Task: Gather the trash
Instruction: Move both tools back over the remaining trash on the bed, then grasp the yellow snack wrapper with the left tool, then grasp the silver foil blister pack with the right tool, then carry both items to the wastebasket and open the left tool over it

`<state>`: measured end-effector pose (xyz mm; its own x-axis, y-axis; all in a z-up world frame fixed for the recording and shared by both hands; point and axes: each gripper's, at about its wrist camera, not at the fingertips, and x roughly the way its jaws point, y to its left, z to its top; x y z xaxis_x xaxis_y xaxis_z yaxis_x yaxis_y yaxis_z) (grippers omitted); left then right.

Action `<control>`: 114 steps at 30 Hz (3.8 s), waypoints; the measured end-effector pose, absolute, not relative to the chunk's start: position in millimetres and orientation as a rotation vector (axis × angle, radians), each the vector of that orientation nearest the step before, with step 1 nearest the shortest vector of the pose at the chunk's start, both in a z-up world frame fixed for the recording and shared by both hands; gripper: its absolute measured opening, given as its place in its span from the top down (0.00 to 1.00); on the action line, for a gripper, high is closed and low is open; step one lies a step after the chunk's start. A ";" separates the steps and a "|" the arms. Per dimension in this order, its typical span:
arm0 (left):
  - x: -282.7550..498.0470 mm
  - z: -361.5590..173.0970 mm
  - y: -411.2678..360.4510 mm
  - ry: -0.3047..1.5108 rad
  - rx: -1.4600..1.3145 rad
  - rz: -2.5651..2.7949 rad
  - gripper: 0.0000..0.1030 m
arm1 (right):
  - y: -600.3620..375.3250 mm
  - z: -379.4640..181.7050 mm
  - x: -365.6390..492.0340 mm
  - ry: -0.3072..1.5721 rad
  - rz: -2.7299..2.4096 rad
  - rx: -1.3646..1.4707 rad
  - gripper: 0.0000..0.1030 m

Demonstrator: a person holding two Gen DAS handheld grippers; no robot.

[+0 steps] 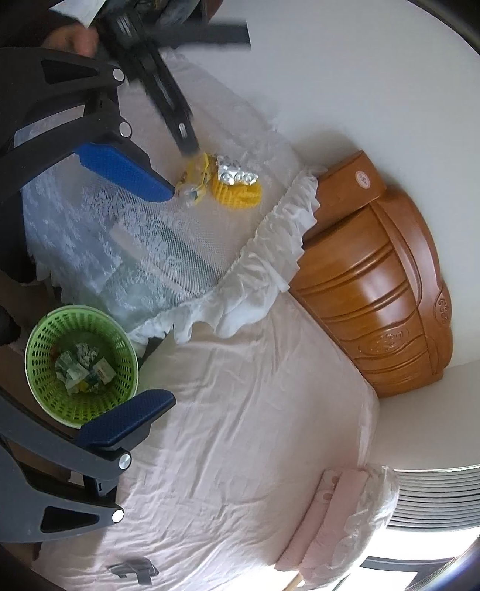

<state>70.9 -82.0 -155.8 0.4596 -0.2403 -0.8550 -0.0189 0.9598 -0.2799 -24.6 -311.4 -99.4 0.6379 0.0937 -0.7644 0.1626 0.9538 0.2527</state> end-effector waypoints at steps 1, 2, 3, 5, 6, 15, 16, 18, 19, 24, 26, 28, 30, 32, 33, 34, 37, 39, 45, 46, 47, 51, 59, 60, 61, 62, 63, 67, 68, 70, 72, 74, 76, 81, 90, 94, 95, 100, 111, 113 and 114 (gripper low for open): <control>78.7 -164.7 -86.1 1.108 -0.273 -0.115 0.08 | -310.1 -99.1 -23.6 0.883 -0.034 0.311 0.02; 87.6 -174.0 -90.9 1.129 -0.278 -0.080 0.08 | -309.5 -98.7 -23.4 0.883 -0.034 0.307 0.02; 92.2 -178.8 -93.1 1.137 -0.284 -0.061 0.08 | -309.4 -98.2 -23.5 0.882 -0.033 0.303 0.02; 103.5 -190.7 -96.6 1.160 -0.301 -0.001 0.10 | -310.5 -98.4 -24.6 0.882 -0.032 0.309 0.02; 109.1 -196.3 -98.0 1.172 -0.319 0.023 0.13 | -310.4 -99.7 -24.8 0.883 -0.032 0.316 0.02; 124.0 -205.4 -103.0 1.193 -0.292 0.046 0.47 | -314.9 -109.6 -18.2 0.921 -0.015 0.343 0.02; 124.0 -205.1 -99.7 1.194 -0.297 0.040 0.48 | -314.6 -110.0 -16.8 0.922 -0.010 0.344 0.02; 124.2 -204.8 -94.6 1.188 -0.299 0.032 0.55 | -312.2 -111.3 -12.8 0.926 0.002 0.341 0.02; 123.8 -204.8 -92.5 1.186 -0.289 0.027 0.55 | -310.8 -112.1 -10.9 0.928 0.007 0.340 0.02; 111.8 -200.2 -74.4 1.161 -0.268 -0.008 0.62 | -290.8 -113.8 4.0 0.931 0.064 0.302 0.02; 107.5 -196.4 -67.5 1.152 -0.259 -0.025 0.62 | -278.7 -113.3 12.4 0.931 0.089 0.270 0.02; 101.1 -189.5 -59.5 1.130 -0.239 -0.046 0.62 | -266.3 -113.2 21.9 0.932 0.119 0.248 0.02; 93.1 -181.8 -52.2 1.107 -0.215 -0.062 0.62 | -251.6 -112.9 33.3 0.933 0.149 0.230 0.02; 83.5 -171.8 -40.7 1.079 -0.190 -0.073 0.62 | -235.1 -112.8 46.1 0.929 0.181 0.221 0.02; 78.4 -167.3 -33.5 1.068 -0.183 -0.075 0.62 | -226.5 -112.9 52.2 0.928 0.198 0.217 0.02; 71.9 -161.9 -24.4 1.054 -0.177 -0.074 0.62 | -218.1 -113.3 57.6 0.926 0.212 0.214 0.02; 56.1 -149.7 1.3 1.018 -0.174 -0.065 0.62 | -185.8 -115.5 76.5 0.905 0.215 0.178 0.02; 49.0 -146.3 16.3 1.009 -0.167 -0.051 0.62 | -163.4 -119.6 90.0 0.894 0.206 0.145 0.02; 34.7 -142.7 61.7 0.996 -0.207 -0.015 0.62 | -88.5 -148.7 125.7 0.869 0.075 -0.169 0.02; 33.8 -143.5 70.5 0.997 -0.216 -0.010 0.62 | -78.6 -156.8 130.6 0.875 0.041 -0.233 0.02; 33.1 -144.4 76.2 1.000 -0.220 -0.005 0.62 | -69.5 -168.2 136.9 0.888 -0.001 -0.299 0.02; 32.9 -152.6 100.0 1.023 -0.250 0.011 0.62 | -62.1 -194.7 148.1 0.945 -0.076 -0.365 0.04; 40.6 -167.7 125.4 1.075 -0.291 0.016 0.62 | -40.0 -189.9 137.2 0.920 -0.061 -0.381 0.13; 41.0 -167.3 125.5 1.074 -0.285 0.014 0.62 | -38.1 -187.4 136.2 0.909 -0.067 -0.377 0.13; 39.7 -165.9 126.9 1.069 -0.277 0.011 0.62 | -40.5 -183.4 134.6 0.900 -0.074 -0.354 0.13; 39.2 -165.1 127.1 1.066 -0.272 0.008 0.62 | -43.7 -180.5 133.4 0.899 -0.076 -0.329 0.12; 38.6 -164.2 127.2 1.064 -0.270 0.004 0.62 | -45.3 -180.3 134.7 0.902 -0.080 -0.314 0.12; 36.8 -164.1 127.2 1.067 -0.266 -0.009 0.62 | -56.3 -189.5 146.6 0.950 -0.119 -0.284 0.12; 36.6 -164.1 126.7 1.068 -0.265 -0.010 0.62 | -57.8 -195.1 151.3 0.978 -0.123 -0.284 0.12; 36.8 -163.5 127.0 1.068 -0.262 -0.013 0.62 | -57.7 -200.1 155.1 1.000 -0.117 -0.280 0.21; 37.9 -162.3 128.1 1.064 -0.260 -0.012 0.62 | -52.2 -198.5 154.1 0.999 -0.094 -0.286 0.33; 37.4 -162.2 128.9 1.063 -0.262 -0.009 0.62 | -43.5 -196.9 150.9 0.986 -0.076 -0.307 0.34; 37.9 -163.3 130.2 1.069 -0.265 -0.008 0.62 | -34.6 -197.3 148.0 0.977 -0.061 -0.335 0.35; 37.1 -164.1 131.7 1.072 -0.264 -0.002 0.62 | -8.0 -184.6 131.4 0.893 -0.020 -0.427 0.35; 36.9 -153.8 123.5 1.061 -0.231 -0.020 0.62 | -14.7 -139.1 93.8 0.831 0.198 -0.258 0.35; 38.9 -140.3 97.6 1.051 -0.189 -0.093 0.62 | -64.2 -112.8 67.9 0.834 0.211 -0.097 0.35; 39.9 -136.6 88.6 1.048 -0.177 -0.115 0.62 | -82.8 -105.1 57.4 0.826 0.191 -0.065 0.35; 41.7 -117.5 22.1 1.035 -0.105 -0.268 0.62 | -169.2 -80.3 9.9 0.804 0.046 0.031 0.35; 15.4 -102.8 -130.9 1.031 0.074 -0.577 0.62 | -296.2 -77.0 -76.2 0.794 -0.252 0.180 0.35; 7.1 -104.4 -155.0 1.036 0.110 -0.623 0.62 | -312.2 -77.6 -87.3 0.790 -0.284 0.198 0.35; 5.5 -106.0 -167.3 1.045 0.125 -0.647 0.62 | -319.1 -77.6 -92.0 0.787 -0.298 0.204 0.35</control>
